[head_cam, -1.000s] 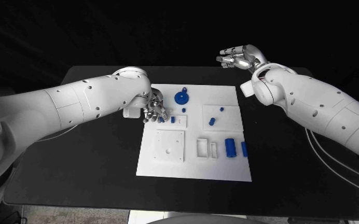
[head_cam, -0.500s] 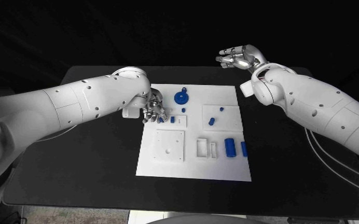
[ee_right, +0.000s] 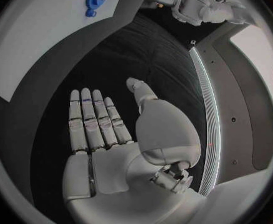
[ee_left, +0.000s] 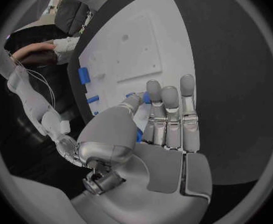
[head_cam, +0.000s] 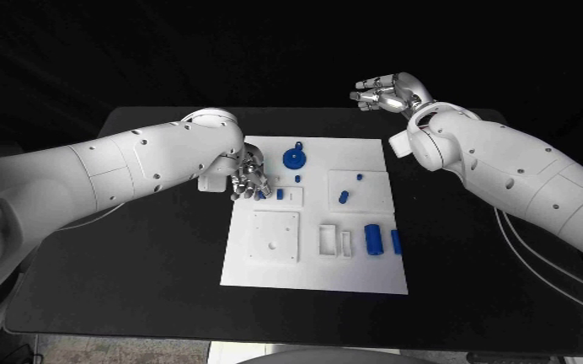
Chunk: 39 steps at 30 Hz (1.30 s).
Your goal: Assemble the parts on the task board
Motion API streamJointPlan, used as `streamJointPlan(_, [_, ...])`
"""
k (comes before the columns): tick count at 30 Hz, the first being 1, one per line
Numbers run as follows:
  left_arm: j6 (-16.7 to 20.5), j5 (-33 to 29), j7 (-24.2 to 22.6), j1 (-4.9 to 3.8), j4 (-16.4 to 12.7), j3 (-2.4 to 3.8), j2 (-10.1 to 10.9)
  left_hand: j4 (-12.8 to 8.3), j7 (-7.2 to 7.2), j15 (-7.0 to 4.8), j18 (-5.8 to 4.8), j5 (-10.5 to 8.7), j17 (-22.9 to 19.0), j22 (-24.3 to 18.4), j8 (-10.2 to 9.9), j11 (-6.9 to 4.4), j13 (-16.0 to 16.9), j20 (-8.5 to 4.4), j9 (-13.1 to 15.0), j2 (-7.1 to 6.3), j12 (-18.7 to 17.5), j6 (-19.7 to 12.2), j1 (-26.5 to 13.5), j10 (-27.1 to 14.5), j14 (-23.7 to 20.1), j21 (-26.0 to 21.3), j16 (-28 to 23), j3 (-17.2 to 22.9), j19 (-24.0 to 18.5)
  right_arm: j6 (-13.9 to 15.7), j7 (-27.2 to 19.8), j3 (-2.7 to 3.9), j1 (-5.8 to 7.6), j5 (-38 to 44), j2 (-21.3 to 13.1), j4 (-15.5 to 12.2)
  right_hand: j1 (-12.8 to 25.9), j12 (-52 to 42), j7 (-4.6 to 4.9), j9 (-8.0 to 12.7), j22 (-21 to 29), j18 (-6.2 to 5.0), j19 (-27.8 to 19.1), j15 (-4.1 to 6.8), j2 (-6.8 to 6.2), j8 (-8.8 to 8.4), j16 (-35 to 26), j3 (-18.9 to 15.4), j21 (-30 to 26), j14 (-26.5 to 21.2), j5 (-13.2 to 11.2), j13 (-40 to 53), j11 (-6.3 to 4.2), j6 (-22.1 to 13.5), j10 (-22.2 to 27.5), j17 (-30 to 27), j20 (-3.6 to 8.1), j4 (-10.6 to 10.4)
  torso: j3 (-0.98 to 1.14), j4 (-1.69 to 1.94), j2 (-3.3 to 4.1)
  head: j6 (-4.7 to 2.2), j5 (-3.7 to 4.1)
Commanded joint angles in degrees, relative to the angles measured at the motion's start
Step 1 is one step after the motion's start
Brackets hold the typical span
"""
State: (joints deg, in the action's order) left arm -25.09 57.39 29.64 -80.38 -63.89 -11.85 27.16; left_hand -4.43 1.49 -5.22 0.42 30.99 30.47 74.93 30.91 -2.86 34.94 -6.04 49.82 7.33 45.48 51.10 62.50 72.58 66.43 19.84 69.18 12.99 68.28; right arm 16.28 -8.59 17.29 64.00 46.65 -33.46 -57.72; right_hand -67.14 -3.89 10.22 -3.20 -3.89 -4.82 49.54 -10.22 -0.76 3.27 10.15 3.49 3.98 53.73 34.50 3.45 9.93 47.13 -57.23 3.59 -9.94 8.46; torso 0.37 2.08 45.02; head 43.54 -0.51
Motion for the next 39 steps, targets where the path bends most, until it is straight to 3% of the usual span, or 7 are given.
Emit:
streamJointPlan(1, [-0.79, 0.24, -0.35, 0.39, 0.1, -0.16, -0.17, -2.26, -0.47, 0.11, 0.27, 0.13, -0.05, 1.19, 0.3, -0.21, 0.03, -0.16, 0.07, 1.38, 0.2, -0.07, 1.67, -0.18, 0.13, 0.19, 0.26, 1.99, -0.4, -0.56, -0.35, 0.03, -0.03, 0.2, 0.08, -0.02, 0.32, 0.17, 0.12, 0.07, 0.06, 0.4, -0.46, 0.08, 0.25, -0.14, 0.1, -0.02, 0.13, -0.31, 0.22, -0.09, 0.06, -0.32, 0.51, -0.08, -0.12, -0.25, 0.0, -0.02, 0.02, 0.0, -0.02])
streamJointPlan(20, [-0.63, 0.09, -0.42, 0.74, 1.36, -0.32, -0.82, -2.05, -0.43, 0.13, 0.27, -0.1, -0.12, 1.17, 0.09, -0.18, 0.01, -0.15, -0.15, 1.31, 0.2, -0.18, 1.68, -0.21, 0.13, 0.12, 0.21, 1.8, -0.37, -0.66, -0.35, 0.03, -0.05, 0.2, 0.12, -0.01, 0.32, 0.17, 0.12, 0.07, 0.06, 0.4, -0.46, 0.08, 0.25, -0.14, 0.1, -0.02, 0.13, -0.31, 0.22, -0.09, 0.06, -0.32, 0.51, -0.08, -0.12, -0.25, 0.01, -0.02, 0.03, 0.12, 0.07])
streamJointPlan(39, [-3.48, 1.37, -0.43, 0.81, 1.55, -0.74, -0.84, -2.11, -0.4, 0.15, 0.26, -0.29, -0.14, 1.2, 0.0, -0.17, 0.01, -0.14, -0.35, 1.27, 0.28, -0.16, 2.17, -0.29, 0.04, 0.06, 0.31, 1.76, -0.38, -0.78, -0.34, 0.03, -0.17, 0.2, 0.07, -0.03, 0.32, 0.17, 0.12, 0.07, 0.06, 0.4, -0.46, 0.08, 0.25, -0.14, 0.1, -0.02, 0.13, -0.31, 0.22, -0.09, 0.06, -0.32, 0.51, -0.08, -0.12, -0.25, -0.04, 0.03, 0.01, 0.43, 0.19])
